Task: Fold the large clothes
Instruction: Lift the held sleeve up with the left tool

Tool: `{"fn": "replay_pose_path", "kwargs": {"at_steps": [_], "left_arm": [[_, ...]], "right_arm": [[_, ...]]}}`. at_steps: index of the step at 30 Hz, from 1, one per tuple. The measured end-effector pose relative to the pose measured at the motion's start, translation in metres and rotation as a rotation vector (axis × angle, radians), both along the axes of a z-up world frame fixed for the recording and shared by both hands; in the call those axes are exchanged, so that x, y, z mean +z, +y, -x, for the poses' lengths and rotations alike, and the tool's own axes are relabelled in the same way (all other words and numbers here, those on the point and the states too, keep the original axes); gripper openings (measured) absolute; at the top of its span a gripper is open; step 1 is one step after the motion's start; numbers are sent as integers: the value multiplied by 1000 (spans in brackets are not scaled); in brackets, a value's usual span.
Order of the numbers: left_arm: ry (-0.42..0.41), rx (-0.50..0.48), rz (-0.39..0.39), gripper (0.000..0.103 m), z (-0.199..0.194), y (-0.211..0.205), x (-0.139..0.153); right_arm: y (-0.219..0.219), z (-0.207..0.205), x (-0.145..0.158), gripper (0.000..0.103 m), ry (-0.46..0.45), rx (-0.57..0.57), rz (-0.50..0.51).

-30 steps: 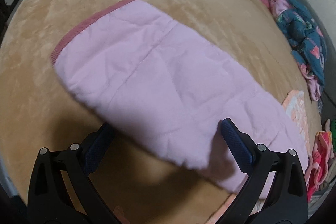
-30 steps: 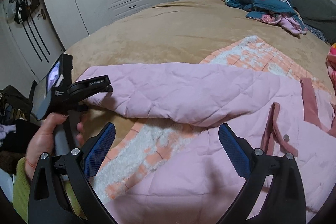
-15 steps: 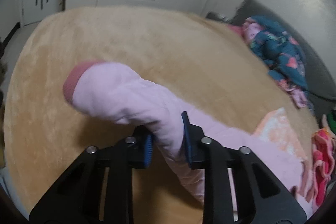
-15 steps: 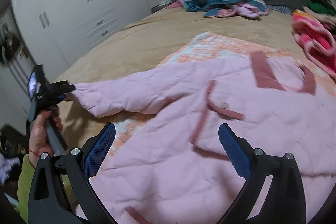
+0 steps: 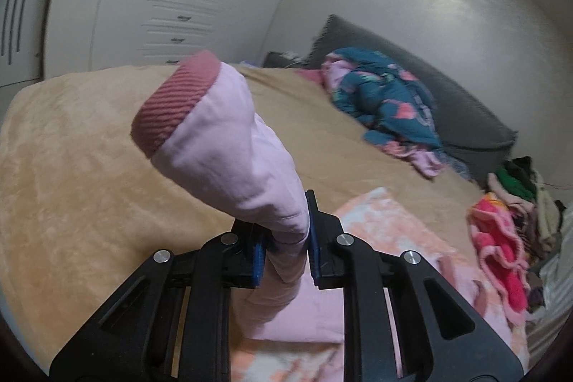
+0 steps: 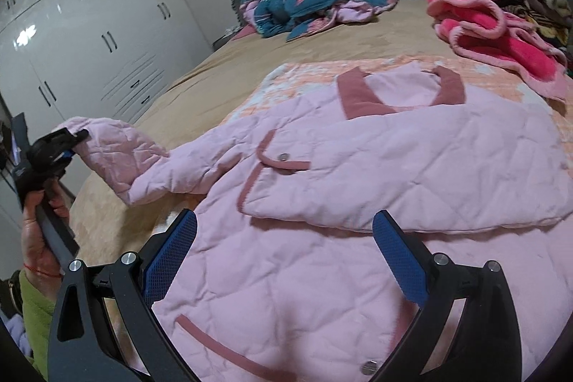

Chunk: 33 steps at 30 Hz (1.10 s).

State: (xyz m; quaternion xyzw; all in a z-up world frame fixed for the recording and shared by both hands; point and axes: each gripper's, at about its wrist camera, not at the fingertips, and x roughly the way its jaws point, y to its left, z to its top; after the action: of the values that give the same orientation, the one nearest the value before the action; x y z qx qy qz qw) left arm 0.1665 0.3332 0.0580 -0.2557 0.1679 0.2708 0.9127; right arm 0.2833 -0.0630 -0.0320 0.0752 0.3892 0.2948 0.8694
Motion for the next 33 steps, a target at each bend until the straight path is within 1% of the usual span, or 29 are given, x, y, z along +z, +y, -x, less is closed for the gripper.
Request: {"fn": "replay_pose_path", "kwargs": {"at_steps": [2,6,8,11,15,17,19,23,29,31,33], "left_arm": [[-32,-9,-11,11,2,-7,8],[-94,-5,-62,11,11,-27,25],[-126,-26,-81,11,14,-37,35],[-152,-60,-108,11,14,-54,45],[-192,-134,-130,11,12,-80,56],[-227,-201,-135,11,11,-92,60],[-245,-247,-140,11,8,-102,64],[-278,-331,-131,11,5,-121,67],[-306,-469,-114,11,-6,-151,64],[-312,-518,-105,11,-11,-162,64],[-312,-544,-103,11,-15,-169,63]], "right_arm": [[-8,0,0,98,-1,-12,-3],[-23,-1,0,98,1,-40,-18],[-32,-2,0,98,-2,-58,-21],[-43,-3,1,98,-6,-81,-23],[-60,-3,3,98,-16,-112,-24],[-69,-2,4,98,-21,-135,-21],[-78,0,5,98,-28,-150,-18],[-94,3,8,98,-44,-182,-8],[-122,7,10,98,-50,-229,-9],[-130,9,9,98,-57,-255,4],[-136,10,9,98,-65,-272,21]]}}
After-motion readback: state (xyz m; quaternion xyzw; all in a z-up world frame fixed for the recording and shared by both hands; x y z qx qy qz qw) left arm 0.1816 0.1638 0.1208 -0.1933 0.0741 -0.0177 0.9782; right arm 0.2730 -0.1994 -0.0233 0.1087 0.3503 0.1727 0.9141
